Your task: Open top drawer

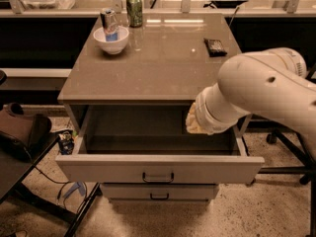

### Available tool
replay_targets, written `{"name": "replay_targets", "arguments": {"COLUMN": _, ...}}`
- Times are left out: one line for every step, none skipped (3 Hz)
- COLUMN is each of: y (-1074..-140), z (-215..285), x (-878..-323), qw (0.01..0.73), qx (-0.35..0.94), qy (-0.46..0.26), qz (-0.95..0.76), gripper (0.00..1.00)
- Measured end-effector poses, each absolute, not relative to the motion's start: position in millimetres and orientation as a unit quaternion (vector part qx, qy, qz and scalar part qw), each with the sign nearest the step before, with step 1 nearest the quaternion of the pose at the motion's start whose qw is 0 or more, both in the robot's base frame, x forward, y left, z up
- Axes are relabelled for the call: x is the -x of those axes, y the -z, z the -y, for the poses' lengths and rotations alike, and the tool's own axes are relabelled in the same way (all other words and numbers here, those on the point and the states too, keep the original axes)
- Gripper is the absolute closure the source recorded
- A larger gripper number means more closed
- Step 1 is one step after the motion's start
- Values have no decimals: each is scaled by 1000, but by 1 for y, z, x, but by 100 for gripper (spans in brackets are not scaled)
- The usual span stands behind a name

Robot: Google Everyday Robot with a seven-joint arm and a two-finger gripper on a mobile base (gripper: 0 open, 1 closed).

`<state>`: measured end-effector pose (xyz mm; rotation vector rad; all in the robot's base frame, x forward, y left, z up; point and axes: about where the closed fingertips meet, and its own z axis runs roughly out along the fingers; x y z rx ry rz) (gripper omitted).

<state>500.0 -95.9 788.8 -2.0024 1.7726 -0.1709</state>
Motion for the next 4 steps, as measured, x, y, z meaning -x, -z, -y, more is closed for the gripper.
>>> {"name": "replay_targets", "arguments": {"y": -757, "z": 100, "x": -516, "qw": 214, "qx": 728, "qy": 54, "qz": -649, "gripper": 100}}
{"name": "replay_targets", "arguments": {"y": -727, "z": 102, "x": -526, "qw": 197, "qx": 724, "qy": 49, "qz": -659, "gripper": 100}}
{"name": "replay_targets", "arguments": {"y": -692, "z": 97, "x": -538, "qw": 182, "qx": 721, "qy": 42, "qz": -667, "gripper": 100}}
{"name": "replay_targets", "arguments": {"y": -689, "z": 97, "x": -538, "qw": 180, "qx": 721, "qy": 41, "qz": -668, "gripper": 100}}
